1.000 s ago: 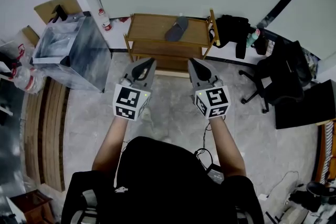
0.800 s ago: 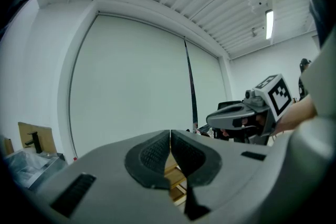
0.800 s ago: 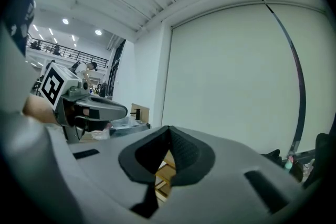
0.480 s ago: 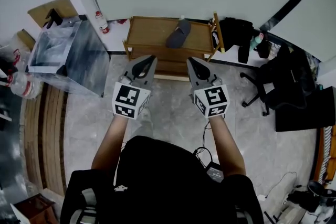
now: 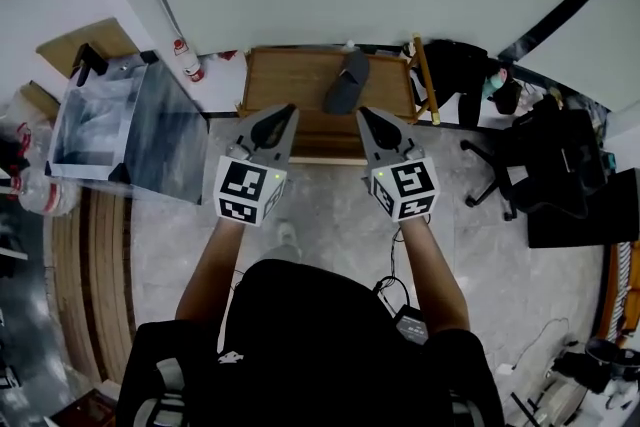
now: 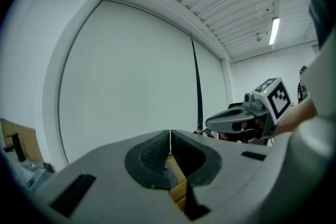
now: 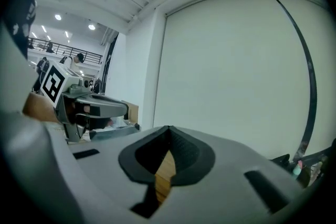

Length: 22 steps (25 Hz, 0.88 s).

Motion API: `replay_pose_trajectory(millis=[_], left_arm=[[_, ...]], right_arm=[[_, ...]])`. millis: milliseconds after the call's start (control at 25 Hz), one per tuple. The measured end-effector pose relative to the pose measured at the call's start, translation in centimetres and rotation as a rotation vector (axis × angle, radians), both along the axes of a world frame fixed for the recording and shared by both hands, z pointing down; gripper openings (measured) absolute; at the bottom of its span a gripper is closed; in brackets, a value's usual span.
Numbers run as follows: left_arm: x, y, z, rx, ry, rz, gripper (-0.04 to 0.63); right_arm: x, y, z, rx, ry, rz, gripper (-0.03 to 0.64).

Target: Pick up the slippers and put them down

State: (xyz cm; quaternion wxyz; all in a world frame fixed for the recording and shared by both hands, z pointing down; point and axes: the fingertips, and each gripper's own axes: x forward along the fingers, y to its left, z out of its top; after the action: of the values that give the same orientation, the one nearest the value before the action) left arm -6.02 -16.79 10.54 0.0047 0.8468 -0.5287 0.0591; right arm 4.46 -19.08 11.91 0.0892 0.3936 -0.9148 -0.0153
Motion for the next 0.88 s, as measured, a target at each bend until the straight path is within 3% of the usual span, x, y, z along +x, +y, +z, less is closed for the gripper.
replay_pose_trajectory(millis=[440,880], left_arm=[[-3.6,-5.1,2.5,-0.052,0.032,0.081,0.008],[-3.4,-9.3,5.3,-0.103,0.017,0.118,0.008]], right_arm=[[-3.8,-4.9,2.3,-0.028,0.045,0.057,-0.009],[-2.8,-9.0,6.1,-0.099,0.089,0.103,-0.009]])
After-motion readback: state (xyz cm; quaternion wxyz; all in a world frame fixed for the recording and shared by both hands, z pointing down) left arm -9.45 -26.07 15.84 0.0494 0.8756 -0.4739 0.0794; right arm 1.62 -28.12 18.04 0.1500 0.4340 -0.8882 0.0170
